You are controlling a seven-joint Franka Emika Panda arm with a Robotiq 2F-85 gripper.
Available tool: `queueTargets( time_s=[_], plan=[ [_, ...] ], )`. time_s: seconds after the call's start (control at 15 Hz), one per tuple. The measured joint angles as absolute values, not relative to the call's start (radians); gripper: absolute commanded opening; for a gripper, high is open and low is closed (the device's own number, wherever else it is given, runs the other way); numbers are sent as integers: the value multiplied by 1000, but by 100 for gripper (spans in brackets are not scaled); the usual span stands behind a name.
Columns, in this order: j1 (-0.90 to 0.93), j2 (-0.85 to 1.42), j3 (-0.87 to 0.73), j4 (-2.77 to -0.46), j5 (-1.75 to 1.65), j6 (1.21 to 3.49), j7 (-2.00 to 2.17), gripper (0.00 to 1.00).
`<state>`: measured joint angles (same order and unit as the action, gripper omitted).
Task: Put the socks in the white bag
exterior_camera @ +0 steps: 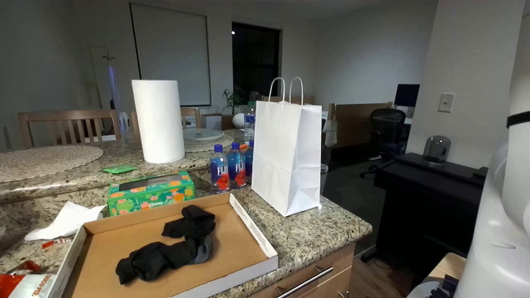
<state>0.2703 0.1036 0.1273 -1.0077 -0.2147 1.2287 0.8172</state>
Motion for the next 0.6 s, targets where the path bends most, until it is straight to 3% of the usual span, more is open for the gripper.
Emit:
queueTargets(
  time_s=[0.6],
  plan=[
    [323, 87, 179, -1164, -197, 1347, 683, 100]
  ],
)
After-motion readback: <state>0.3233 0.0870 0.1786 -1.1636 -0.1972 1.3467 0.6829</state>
